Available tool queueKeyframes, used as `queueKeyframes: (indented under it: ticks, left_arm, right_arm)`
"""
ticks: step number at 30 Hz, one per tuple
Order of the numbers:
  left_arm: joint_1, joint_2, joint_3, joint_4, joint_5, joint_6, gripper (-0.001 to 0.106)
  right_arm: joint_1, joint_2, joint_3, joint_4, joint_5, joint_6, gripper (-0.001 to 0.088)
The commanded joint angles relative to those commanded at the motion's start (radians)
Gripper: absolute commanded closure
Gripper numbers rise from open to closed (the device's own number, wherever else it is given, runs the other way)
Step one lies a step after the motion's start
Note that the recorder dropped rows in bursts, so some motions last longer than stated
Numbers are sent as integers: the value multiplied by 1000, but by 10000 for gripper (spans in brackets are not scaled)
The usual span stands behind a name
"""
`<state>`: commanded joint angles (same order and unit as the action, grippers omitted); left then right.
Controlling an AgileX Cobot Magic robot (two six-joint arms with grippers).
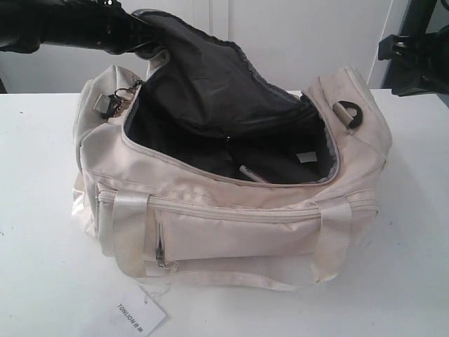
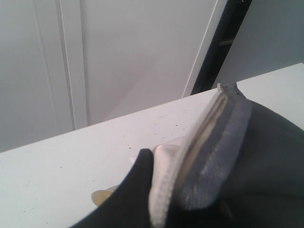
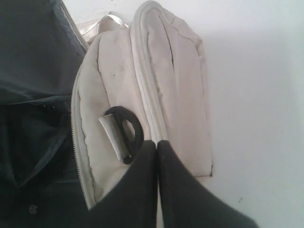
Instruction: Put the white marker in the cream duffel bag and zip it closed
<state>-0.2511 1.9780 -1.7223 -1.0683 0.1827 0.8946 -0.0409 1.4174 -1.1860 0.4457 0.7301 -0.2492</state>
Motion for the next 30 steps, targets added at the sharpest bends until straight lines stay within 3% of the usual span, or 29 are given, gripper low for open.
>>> queueKeyframes:
  ticks: [30]
  left_arm:
    - [0, 0, 0, -4, -18, -2, 1053]
  right_arm:
    - [0, 0, 0, 0, -2, 0, 868]
